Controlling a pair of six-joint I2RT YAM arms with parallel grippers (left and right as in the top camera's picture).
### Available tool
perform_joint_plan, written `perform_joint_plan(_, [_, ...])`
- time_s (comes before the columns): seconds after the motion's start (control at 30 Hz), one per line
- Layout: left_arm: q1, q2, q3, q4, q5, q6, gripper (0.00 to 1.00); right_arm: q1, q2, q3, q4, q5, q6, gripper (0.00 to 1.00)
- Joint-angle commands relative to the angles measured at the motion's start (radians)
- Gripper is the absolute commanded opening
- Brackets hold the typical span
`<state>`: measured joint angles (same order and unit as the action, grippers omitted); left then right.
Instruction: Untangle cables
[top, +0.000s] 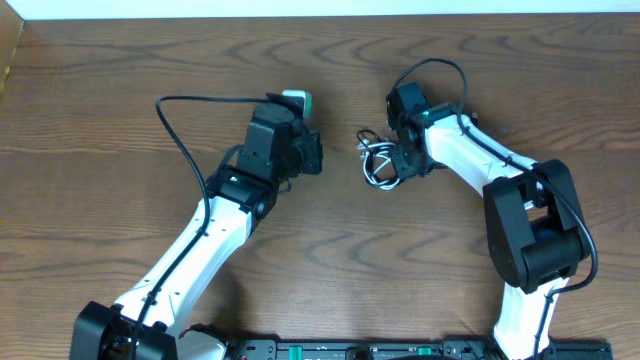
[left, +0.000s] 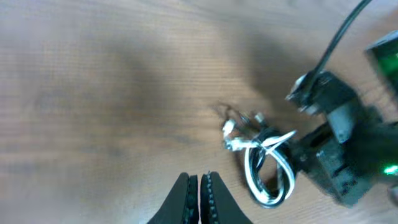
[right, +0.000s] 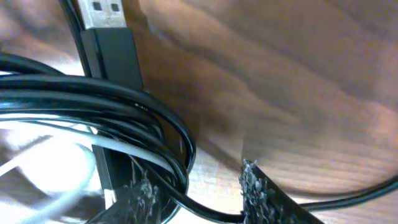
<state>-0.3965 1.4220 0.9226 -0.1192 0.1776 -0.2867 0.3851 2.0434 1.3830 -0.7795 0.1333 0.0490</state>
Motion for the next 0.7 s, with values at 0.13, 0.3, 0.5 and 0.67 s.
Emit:
perform_joint_plan(0.13, [0.028,0.054,-0.002,-0.146,-0.025,-0.132,0.15,-0.011,-0.099,0.051,-0.048,-0.129,-0.04,0.45])
perform_joint_plan(0.3, [0.069,0.129,-0.002,-0.169,0.159,-0.142,0.17,-0.013,-0.166,0.051,-0.04,-0.36,-0.097,0.45])
perform_joint_plan(0.5, [0.137,0.225,-0.002,-0.183,0.336,-0.142,0.17,-0.01,-0.175,0.05,0.031,-0.614,-0.061,0.43])
perform_joint_plan(0.67, [0.177,0.274,-0.002,-0.194,0.396,-0.142,0.17,0.029,-0.157,0.042,0.039,-0.552,0.023,0.41])
